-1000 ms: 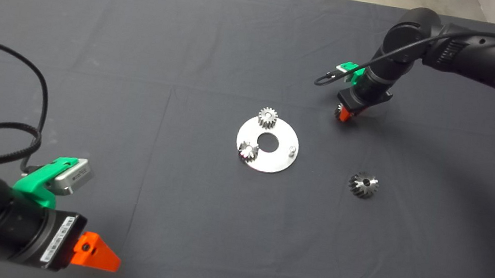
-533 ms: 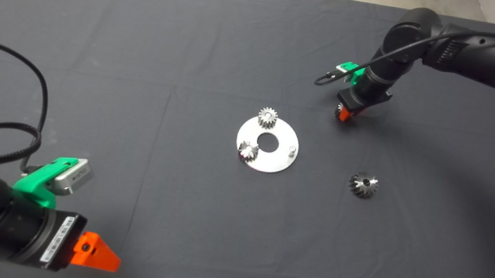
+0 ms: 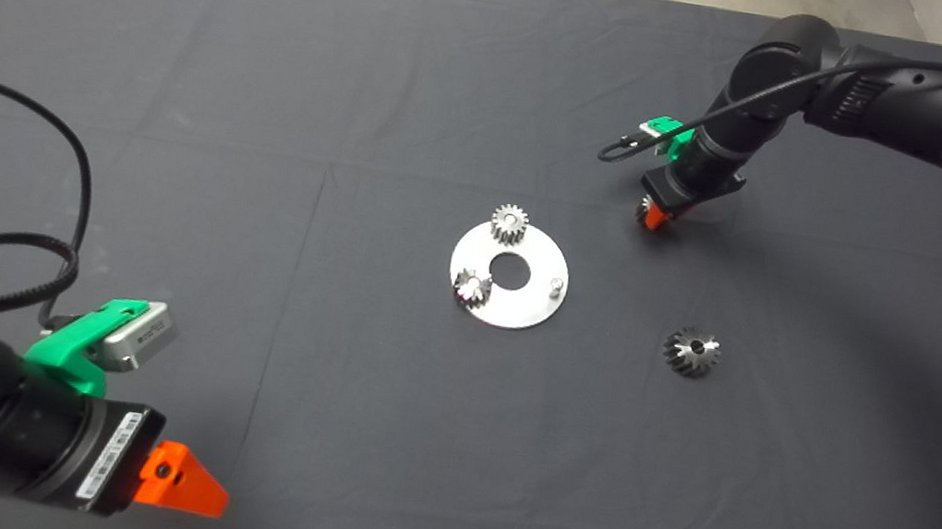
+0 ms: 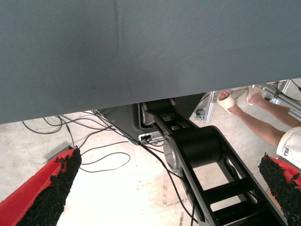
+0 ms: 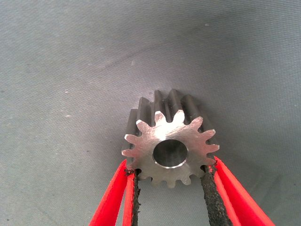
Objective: Remove an incorrectly installed larger gear and replace it with the correct smaller gear
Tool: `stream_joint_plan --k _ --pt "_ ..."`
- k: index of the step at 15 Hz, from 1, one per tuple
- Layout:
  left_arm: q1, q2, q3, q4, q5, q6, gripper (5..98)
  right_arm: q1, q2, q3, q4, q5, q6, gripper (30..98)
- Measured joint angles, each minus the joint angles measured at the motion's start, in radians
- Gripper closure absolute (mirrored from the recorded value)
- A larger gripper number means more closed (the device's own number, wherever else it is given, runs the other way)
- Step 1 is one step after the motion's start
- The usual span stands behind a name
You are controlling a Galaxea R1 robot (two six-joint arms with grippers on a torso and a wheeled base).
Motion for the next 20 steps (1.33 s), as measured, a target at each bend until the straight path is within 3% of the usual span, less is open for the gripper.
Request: stream_joint_plan --k 3,5,8,14,20 --pt "0.000 0.000 0.000 0.000 0.000 0.000 5.9 0.013 0.005 0.026 0.059 0.002 0.000 97.5" --pt "0.000 0.000 0.000 0.000 0.000 0.000 5.9 0.061 0.006 0.048 0.091 -0.008 0.000 97.4" --pt "0.000 0.004 0.000 0.000 0.000 0.000 5.9 0.128 0.006 0.132 0.112 -0.050 0.000 97.5" --pt "0.000 0.004 0.000 0.000 0.000 0.000 5.9 0.128 0.006 0.268 0.133 -0.131 0.000 97.5" --pt "0.000 0.003 0.000 0.000 0.000 0.000 5.9 0.128 0.006 0.360 0.155 -0.135 0.003 97.5"
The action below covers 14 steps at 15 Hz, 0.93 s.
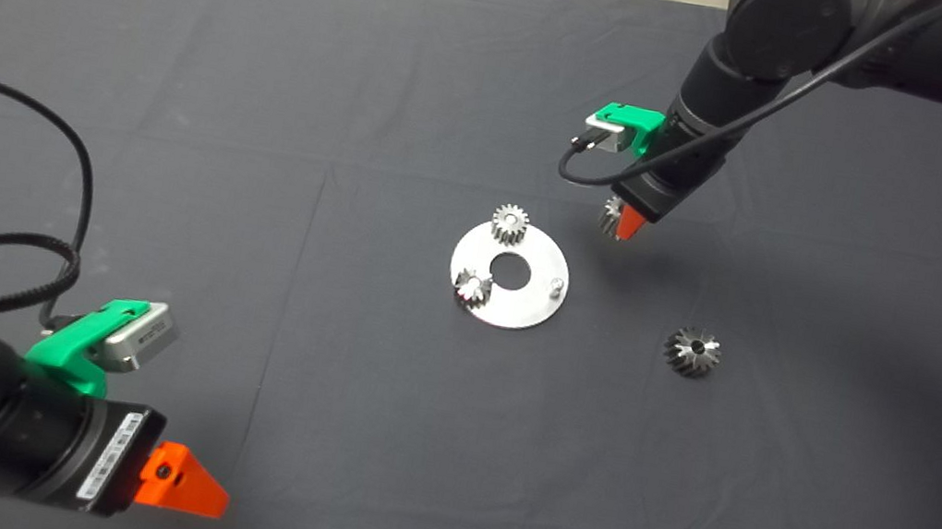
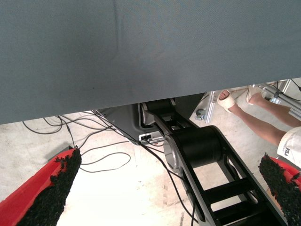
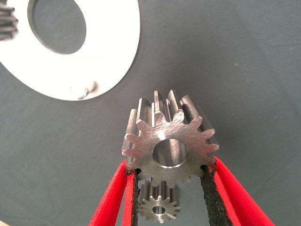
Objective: Remove an incorrectly installed larger gear and replace it with the correct smaller gear
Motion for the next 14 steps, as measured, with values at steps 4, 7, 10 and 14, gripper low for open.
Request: stream_joint_plan --k 4,7,10,14 --pt "0.000 0.001 0.000 0.000 0.000 0.000 5.9 0.000 0.008 0.029 0.001 -0.001 0.004 97.5" --pt "0.000 0.001 0.000 0.000 0.000 0.000 5.9 0.000 0.025 0.040 0.001 -0.002 0.004 97.5" --pt "0.000 0.002 0.000 0.000 0.000 0.000 5.9 -0.001 0.041 0.058 0.001 -0.001 0.004 97.5" --pt "0.000 0.002 0.000 0.000 0.000 0.000 5.9 -0.012 0.049 0.088 0.001 -0.002 0.004 97.5"
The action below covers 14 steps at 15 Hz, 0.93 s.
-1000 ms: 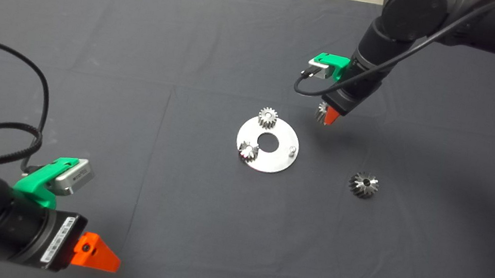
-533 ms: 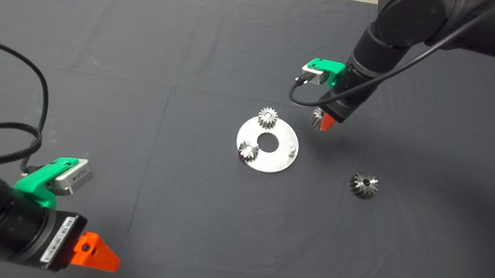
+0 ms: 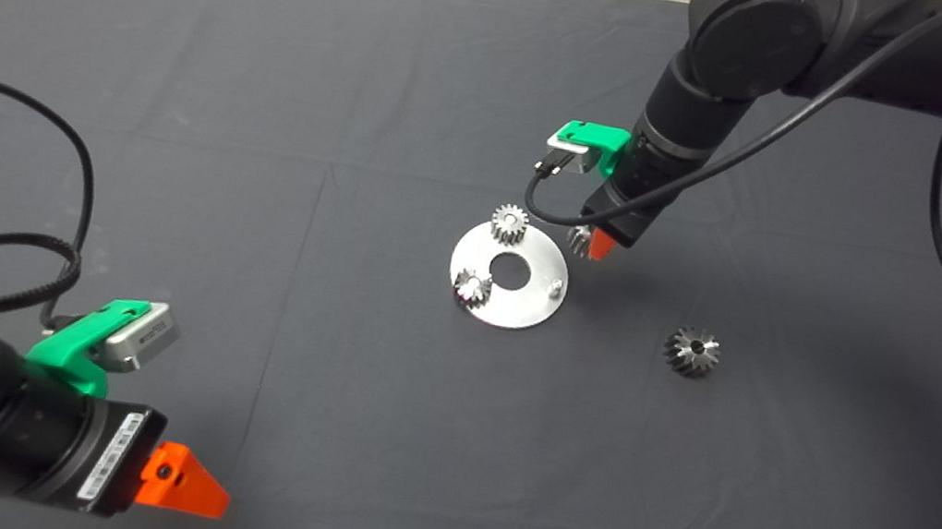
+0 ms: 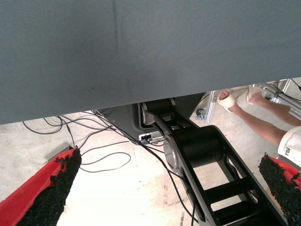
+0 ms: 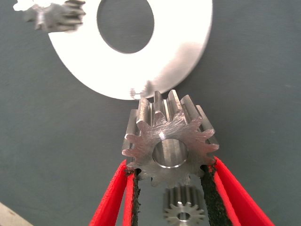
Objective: Remove an incorrectly installed larger gear and replace it with the correct smaller gear
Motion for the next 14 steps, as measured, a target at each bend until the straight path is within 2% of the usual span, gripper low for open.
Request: stream_joint_plan --k 3,14 --pt "0.000 0.000 0.000 0.000 0.000 0.000 5.9 -0.015 0.004 0.029 0.000 0.001 0.000 97.6" --pt "0.000 0.000 0.000 0.000 0.000 0.000 5.9 -0.071 0.004 0.037 -0.039 0.000 0.000 98.0"
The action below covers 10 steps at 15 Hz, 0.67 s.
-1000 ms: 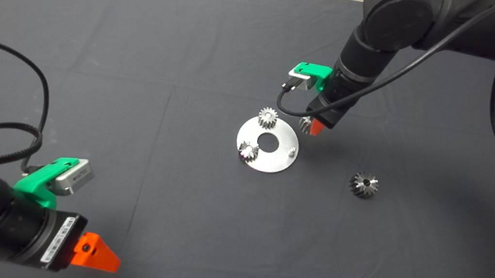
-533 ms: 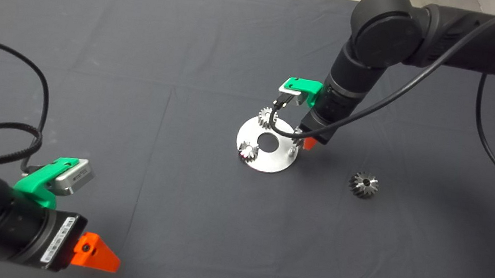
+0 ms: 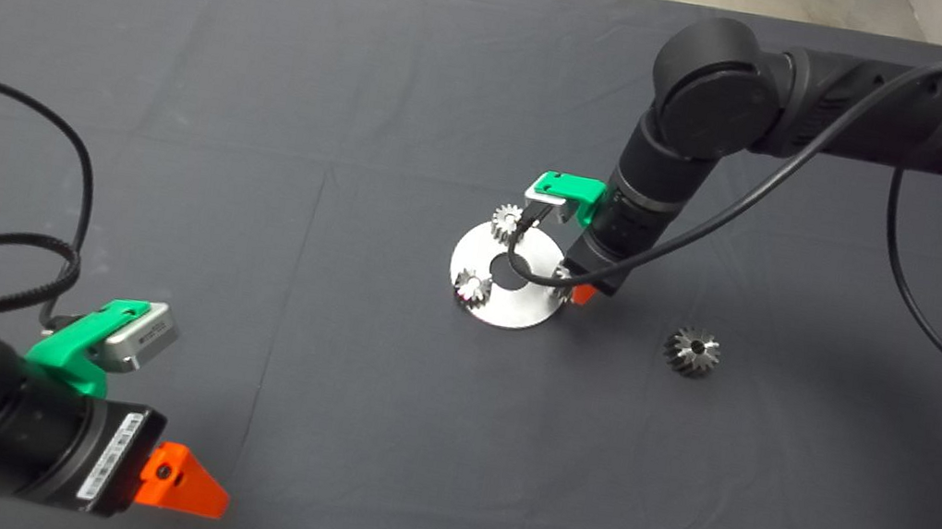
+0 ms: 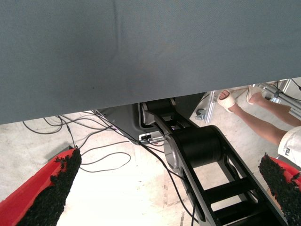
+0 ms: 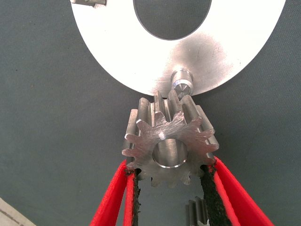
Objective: Remove an incorrectly installed larger gear and replace it with the correct smaller gear
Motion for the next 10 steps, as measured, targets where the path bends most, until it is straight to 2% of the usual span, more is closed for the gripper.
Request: stream_joint_plan --k 10 --pt "0.000 0.000 0.000 0.000 0.000 0.000 5.9 0.000 -0.001 0.000 -0.063 0.000 0.000 98.0"
